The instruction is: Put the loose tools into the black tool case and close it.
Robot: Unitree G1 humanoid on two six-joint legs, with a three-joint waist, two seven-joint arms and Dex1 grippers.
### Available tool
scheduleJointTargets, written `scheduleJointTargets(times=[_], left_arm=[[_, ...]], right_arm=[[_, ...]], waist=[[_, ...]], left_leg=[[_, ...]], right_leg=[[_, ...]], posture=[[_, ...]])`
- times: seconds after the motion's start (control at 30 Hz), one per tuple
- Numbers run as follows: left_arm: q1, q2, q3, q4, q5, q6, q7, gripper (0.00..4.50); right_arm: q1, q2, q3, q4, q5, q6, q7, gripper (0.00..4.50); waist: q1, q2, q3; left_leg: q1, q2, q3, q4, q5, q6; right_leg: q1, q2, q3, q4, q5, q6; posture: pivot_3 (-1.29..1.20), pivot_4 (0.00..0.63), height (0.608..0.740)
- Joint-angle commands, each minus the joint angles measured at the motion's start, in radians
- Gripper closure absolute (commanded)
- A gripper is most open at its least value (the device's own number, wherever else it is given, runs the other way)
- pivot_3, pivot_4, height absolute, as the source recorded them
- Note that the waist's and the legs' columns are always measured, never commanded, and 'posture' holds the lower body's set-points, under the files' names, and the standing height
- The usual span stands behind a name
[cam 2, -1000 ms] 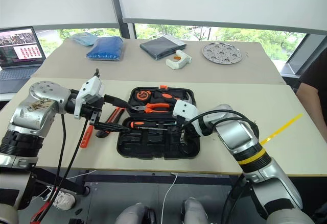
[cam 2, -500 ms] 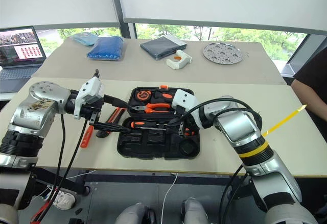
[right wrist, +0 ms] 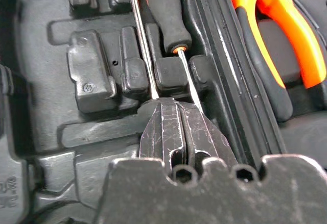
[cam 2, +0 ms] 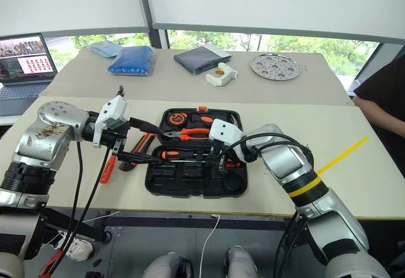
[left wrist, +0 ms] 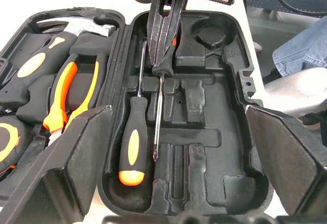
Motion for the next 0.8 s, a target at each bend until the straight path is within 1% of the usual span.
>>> scheduleJointTargets(times=[0.03, 0.1, 0.2, 0.23, 0.27, 0.33, 0.37, 0.53, 0.57, 0.63, 0.73, 0.8], left_arm=[[0.291, 0.061, 0.312, -0.184, -0.053, 0.16, 0.119, 0.0], [0.409, 0.064, 0.406, -0.243, -0.066, 0.189, 0.147, 0.0], [0.605, 0.033, 0.574, -0.289, -0.043, 0.226, 0.202, 0.0], [0.652, 0.022, 0.616, -0.295, -0.036, 0.234, 0.224, 0.0], [0.681, 0.016, 0.642, -0.296, -0.034, 0.242, 0.243, 0.0], [0.708, 0.012, 0.664, -0.299, -0.042, 0.256, 0.268, 0.0], [0.703, 0.014, 0.662, -0.306, -0.055, 0.28, 0.283, 0.0], [0.542, 0.052, 0.568, -0.298, -0.106, 0.447, 0.38, 0.0], [0.499, 0.06, 0.539, -0.293, -0.109, 0.484, 0.401, 0.0], [0.372, 0.068, 0.463, -0.283, -0.121, 0.621, 0.475, 0.0], [0.209, 0.052, 0.389, -0.266, -0.152, 0.81, 0.55, 0.0], [0.132, 0.043, 0.315, -0.232, -0.126, 0.864, 0.607, 0.0]], right_arm=[[0.025, -0.081, -0.148, -0.158, 0.154, 0.05, 0.058, 3.39], [0.048, -0.1, -0.161, -0.189, 0.184, 0.053, 0.055, 2.66], [0.085, -0.118, -0.171, -0.226, 0.21, 0.049, 0.047, 1.69], [0.097, -0.122, -0.173, -0.235, 0.218, 0.047, 0.044, 1.31], [0.104, -0.124, -0.173, -0.244, 0.227, 0.047, 0.039, 1.03], [0.111, -0.125, -0.172, -0.254, 0.24, 0.048, 0.03, 0.23], [0.113, -0.124, -0.172, -0.258, 0.247, 0.049, 0.024, 0.04], [0.114, -0.119, -0.161, -0.271, 0.273, 0.047, -0.005, 0.04], [0.115, -0.119, -0.159, -0.274, 0.277, 0.046, -0.012, 0.04], [0.122, -0.12, -0.161, -0.287, 0.287, 0.046, -0.03, 0.04], [0.139, -0.116, -0.164, -0.314, 0.292, 0.043, -0.066, 0.04], [0.159, -0.113, -0.166, -0.34, 0.291, 0.039, -0.093, 0.04]], waist=[[-0.005, -0.001, 0.0], [-0.005, -0.002, 0.0], [0.003, -0.003, 0.0], [0.006, -0.003, 0.0], [0.009, -0.003, 0.0], [0.019, -0.003, 0.0], [0.024, -0.003, 0.0], [0.047, -0.004, 0.0], [0.047, -0.004, -0.001], [0.047, -0.005, -0.001], [0.043, -0.005, -0.001], [0.038, -0.006, -0.002]], left_leg=[[0.0, 0.0, -0.001, -0.001, 0.0, 0.0], [0.001, 0.001, -0.002, -0.005, -0.001, -0.001], [0.002, 0.001, -0.003, -0.005, -0.002, -0.003], [0.002, 0.001, -0.003, -0.005, -0.004, -0.007], [0.002, 0.001, -0.003, -0.005, -0.006, -0.01], [0.002, 0.0, -0.003, -0.005, -0.006, -0.011], [0.002, 0.0, -0.003, -0.005, -0.006, -0.012], [0.002, 0.0, -0.005, -0.005, -0.004, -0.016], [0.002, 0.0, -0.005, -0.005, -0.004, -0.016], [0.001, 0.0, -0.005, -0.005, -0.004, -0.016], [0.001, -0.001, -0.004, -0.005, -0.004, -0.016], [0.001, -0.001, -0.003, -0.005, -0.002, -0.014]], right_leg=[[0.0, -0.001, 0.0, 0.0, 0.0, 0.0], [0.001, -0.002, -0.001, -0.005, 0.0, 0.0], [0.002, -0.003, -0.002, -0.004, -0.004, 0.002], [0.001, -0.005, -0.002, -0.004, -0.006, 0.003], [0.001, -0.008, -0.001, -0.004, -0.006, 0.003], [0.001, -0.01, -0.002, -0.003, -0.007, 0.003], [0.001, -0.011, -0.002, -0.003, -0.006, 0.003], [0.001, -0.013, -0.002, -0.002, -0.006, -0.001], [0.001, -0.013, -0.003, -0.003, -0.005, 0.0], [0.002, -0.012, -0.003, -0.002, -0.003, 0.001], [0.002, -0.006, -0.004, 0.0, -0.001, -0.003], [0.002, -0.001, -0.004, 0.0, -0.001, -0.004]], posture=[[0.0, 0.15, 0.718], [0.0, 0.15, 0.718], [0.0, 0.15, 0.718], [0.0, 0.15, 0.718], [0.0, 0.15, 0.718], [0.0, 0.15, 0.718], [0.0, 0.15, 0.718], [0.0, 0.15, 0.718], [0.0, 0.15, 0.718], [0.0, 0.15, 0.718], [0.0, 0.15, 0.718], [0.0, 0.15, 0.718]])
